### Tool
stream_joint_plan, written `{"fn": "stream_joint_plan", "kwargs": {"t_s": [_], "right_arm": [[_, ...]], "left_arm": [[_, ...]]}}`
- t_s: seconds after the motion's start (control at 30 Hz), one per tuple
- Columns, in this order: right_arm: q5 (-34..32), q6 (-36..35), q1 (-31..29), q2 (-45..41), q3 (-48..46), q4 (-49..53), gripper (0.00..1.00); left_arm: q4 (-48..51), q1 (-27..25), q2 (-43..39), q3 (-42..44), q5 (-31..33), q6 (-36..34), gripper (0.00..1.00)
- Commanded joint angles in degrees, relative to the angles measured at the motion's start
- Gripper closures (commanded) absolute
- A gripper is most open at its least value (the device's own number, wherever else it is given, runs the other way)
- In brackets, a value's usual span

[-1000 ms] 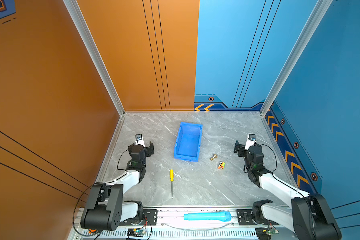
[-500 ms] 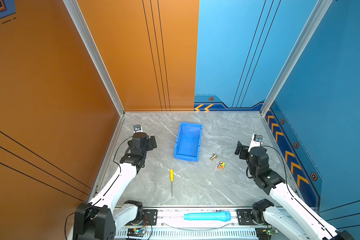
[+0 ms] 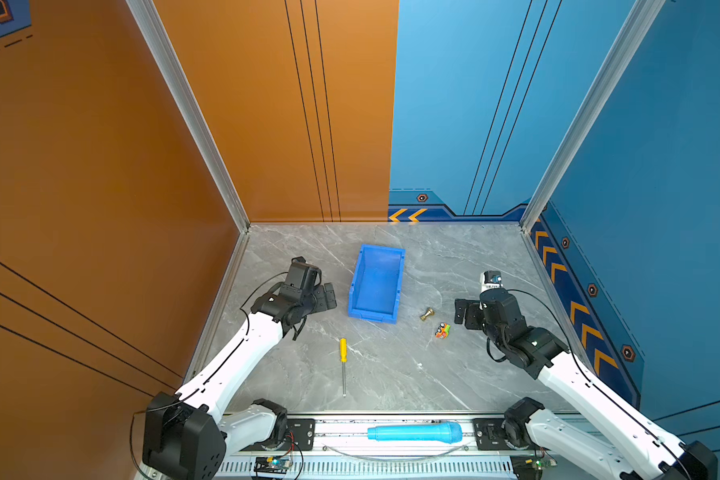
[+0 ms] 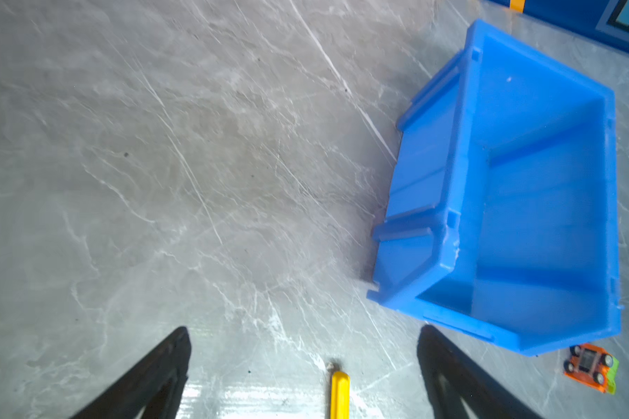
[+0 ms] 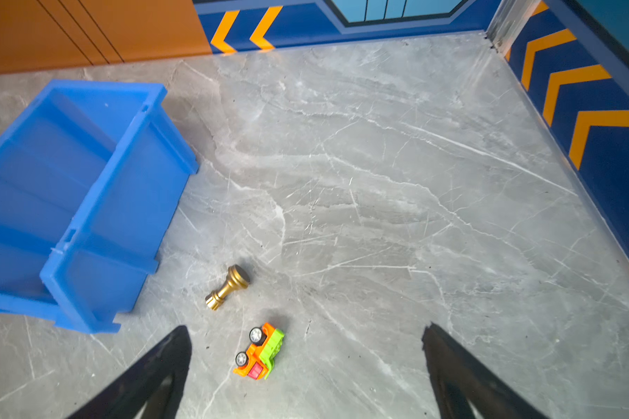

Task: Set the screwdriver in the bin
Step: 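Reach the left gripper toward the yellow screwdriver while the right arm moves forward, then lower the left gripper and close it on the screwdriver handle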

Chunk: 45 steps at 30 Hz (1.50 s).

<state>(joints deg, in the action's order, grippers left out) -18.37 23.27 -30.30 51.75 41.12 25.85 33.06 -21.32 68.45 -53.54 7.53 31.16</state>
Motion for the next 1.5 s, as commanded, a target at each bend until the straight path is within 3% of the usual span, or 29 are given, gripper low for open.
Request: {"fn": "stream_joint_plan", "kwargs": {"t_s": [0.0, 0.3, 0.67, 1.0, 1.2, 1.47], "right_arm": [[1.5, 2.3, -2.9, 0.5, 2.4, 4.5, 0.0], [2.4, -1.2, -11.6, 1.0, 1.9, 0.8, 0.0], [2.5, -2.7, -18.1, 1.7, 1.9, -2.1, 0.0], [3.2, -3.8, -19.0, 0.8, 1.4, -2.4, 0.0], [3.2, -4.3, -19.0, -0.4, 0.7, -2.7, 0.0], [4.3, -4.5, -19.0, -1.0, 0.8, -2.7, 0.0]], "left_arm": [[4.4, -2.8, 2.0, -0.3, -3.2, 3.9, 0.02], [4.2, -11.4, 8.8, 1.5, -1.3, 6.7, 0.0], [2.5, -17.8, 16.9, 3.5, -0.3, 11.3, 0.13], [2.2, -20.9, 21.2, 4.5, 3.0, 14.2, 0.33], [1.6, -21.9, 23.0, 4.9, 4.0, 15.5, 0.41], [0.7, -23.1, 25.5, 5.3, 4.3, 17.2, 0.6]]}}
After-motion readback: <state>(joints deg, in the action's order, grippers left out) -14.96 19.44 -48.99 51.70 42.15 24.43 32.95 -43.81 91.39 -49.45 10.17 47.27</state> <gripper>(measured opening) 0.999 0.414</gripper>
